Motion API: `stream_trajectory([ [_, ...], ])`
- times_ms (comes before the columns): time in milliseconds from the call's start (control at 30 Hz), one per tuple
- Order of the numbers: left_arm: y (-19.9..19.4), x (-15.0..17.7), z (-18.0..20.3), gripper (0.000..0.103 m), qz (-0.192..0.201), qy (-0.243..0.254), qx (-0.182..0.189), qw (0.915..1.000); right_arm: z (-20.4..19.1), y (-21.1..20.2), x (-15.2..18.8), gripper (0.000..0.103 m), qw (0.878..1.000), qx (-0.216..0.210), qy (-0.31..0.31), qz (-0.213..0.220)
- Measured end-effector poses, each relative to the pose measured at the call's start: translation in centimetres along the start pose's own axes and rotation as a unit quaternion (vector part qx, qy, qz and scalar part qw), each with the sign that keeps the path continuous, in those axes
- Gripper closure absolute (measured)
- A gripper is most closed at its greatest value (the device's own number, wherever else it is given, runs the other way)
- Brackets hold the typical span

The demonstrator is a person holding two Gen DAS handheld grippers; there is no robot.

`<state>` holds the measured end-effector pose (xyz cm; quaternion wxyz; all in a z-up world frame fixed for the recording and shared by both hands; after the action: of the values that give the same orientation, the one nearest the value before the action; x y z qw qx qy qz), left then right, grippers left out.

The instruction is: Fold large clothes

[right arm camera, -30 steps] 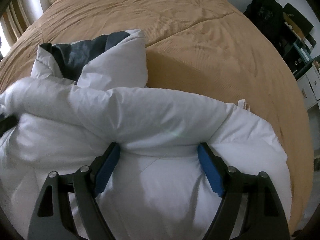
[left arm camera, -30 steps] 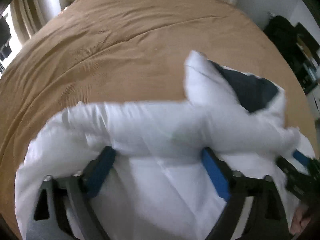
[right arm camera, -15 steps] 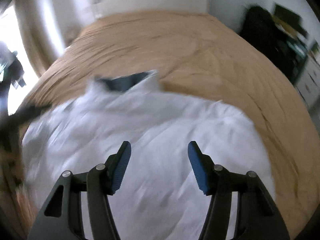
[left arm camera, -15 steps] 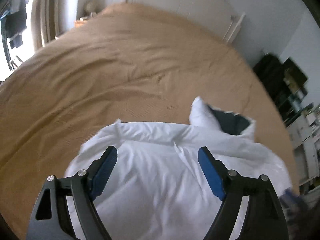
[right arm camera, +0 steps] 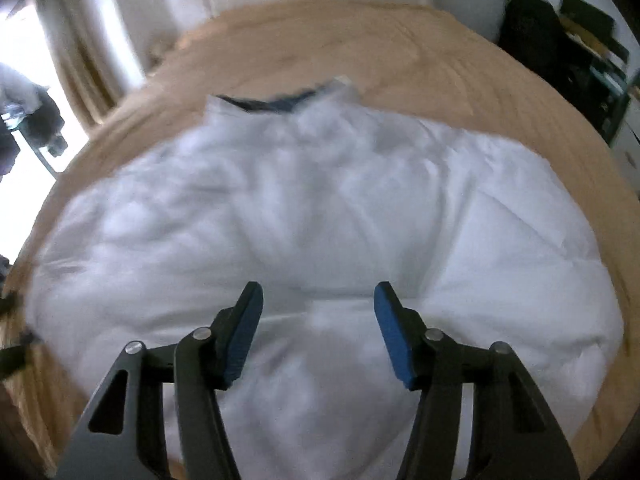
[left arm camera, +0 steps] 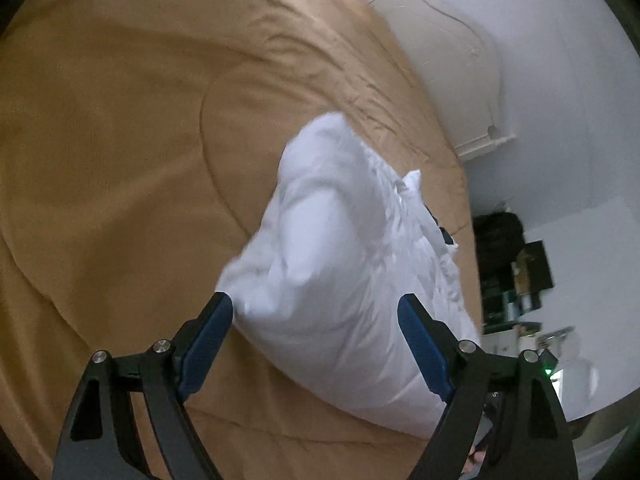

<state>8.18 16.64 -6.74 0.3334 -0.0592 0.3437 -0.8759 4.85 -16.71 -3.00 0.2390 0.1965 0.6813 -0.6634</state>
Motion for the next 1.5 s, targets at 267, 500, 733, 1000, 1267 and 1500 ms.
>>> stream_trajectory([
  [267, 3.3, 1.4, 0.3, 0.012, -0.009, -0.009, 0.009, 0.9999, -2.8, 4.4, 2.5, 0.039, 0.998, 0.0, -0.064, -0.004],
  [500, 4.9, 2.5, -1.3, 0.012, -0.03, -0.055, 0.035, 0.9975, -2.3, 4.7, 2.9, 0.039, 0.999, -0.013, -0.048, -0.007],
  [733, 10.3, 0.8, 2.0, 0.001, -0.018, -0.014, 0.016, 0.9996, -2.2, 4.8, 2.7, 0.039, 0.999, -0.008, -0.048, -0.014],
  [1000, 11.4, 0.2, 1.6, 0.031, -0.013, -0.038, 0.011, 0.9991, -2.4, 3.8, 2.2, 0.039, 0.998, -0.001, -0.04, -0.038],
  [1267, 9.8, -1.5, 0.8, 0.037, -0.026, -0.016, 0.03, 0.9991, -4.6, 0.8, 2.7, 0.045, 0.996, -0.062, -0.012, -0.068],
  [1500, 10.6, -2.7, 1.5, 0.038, -0.031, -0.006, 0.019, 0.9993, -2.8, 5.6, -1.9, 0.05, 0.992, -0.019, 0.005, -0.122],
])
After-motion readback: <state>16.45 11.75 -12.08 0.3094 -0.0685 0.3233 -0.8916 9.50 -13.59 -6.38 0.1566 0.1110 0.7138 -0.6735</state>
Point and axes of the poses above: each gripper's, at about its wrist camera, not at the fingertips, and y roughly the way its jaws point, z to its right, x to its underside, the point moved 3 cm from there along y, roughly the way its jaws point, and after that the axes turned 10 degrees about -y, right-handed, at the moved point
